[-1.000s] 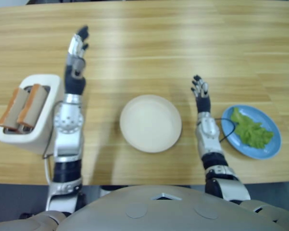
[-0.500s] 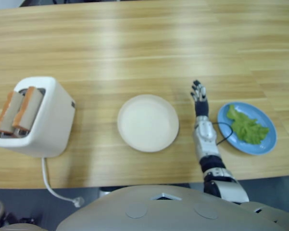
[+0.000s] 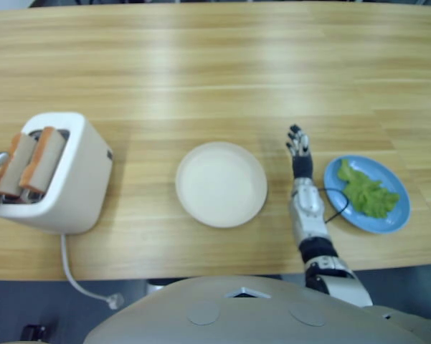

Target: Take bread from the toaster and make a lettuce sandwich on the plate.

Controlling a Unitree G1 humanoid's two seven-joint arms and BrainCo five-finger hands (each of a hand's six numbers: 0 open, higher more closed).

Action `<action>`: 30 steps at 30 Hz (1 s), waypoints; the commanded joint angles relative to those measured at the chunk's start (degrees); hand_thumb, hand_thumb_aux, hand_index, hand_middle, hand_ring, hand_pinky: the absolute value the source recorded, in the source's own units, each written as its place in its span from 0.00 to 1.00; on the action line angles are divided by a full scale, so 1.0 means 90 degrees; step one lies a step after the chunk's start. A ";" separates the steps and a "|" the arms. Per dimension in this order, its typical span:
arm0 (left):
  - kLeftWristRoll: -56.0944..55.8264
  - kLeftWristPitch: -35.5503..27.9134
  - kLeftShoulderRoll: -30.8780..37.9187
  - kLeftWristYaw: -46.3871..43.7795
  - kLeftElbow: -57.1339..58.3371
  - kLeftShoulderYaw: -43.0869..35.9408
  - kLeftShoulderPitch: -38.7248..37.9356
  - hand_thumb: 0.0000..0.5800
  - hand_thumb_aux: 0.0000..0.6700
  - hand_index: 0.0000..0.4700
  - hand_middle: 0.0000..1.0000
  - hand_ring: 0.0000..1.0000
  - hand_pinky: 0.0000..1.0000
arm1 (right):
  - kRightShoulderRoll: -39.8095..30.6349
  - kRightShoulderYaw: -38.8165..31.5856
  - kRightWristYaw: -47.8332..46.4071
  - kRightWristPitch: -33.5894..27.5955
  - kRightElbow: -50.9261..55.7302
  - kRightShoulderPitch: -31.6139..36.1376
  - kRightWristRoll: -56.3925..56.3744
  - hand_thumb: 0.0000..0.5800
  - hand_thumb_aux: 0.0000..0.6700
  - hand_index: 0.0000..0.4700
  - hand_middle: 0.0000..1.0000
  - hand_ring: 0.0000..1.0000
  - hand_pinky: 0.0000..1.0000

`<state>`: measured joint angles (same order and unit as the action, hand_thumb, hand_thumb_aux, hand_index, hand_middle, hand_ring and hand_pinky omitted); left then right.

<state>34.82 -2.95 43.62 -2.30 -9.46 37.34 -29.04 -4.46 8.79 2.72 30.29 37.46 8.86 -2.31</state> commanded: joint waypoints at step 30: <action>0.1009 0.0245 -0.0099 0.0322 -0.0980 -0.0219 -0.0278 1.00 1.00 0.98 0.00 0.00 0.00 | 0.0062 0.0113 -0.0052 -0.0533 -0.0472 -0.0481 -0.0241 0.00 0.00 0.00 0.00 0.00 0.00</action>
<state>43.65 -1.41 43.42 0.51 -17.48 35.06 -31.25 -4.17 9.40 2.16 26.39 32.99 4.81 -4.14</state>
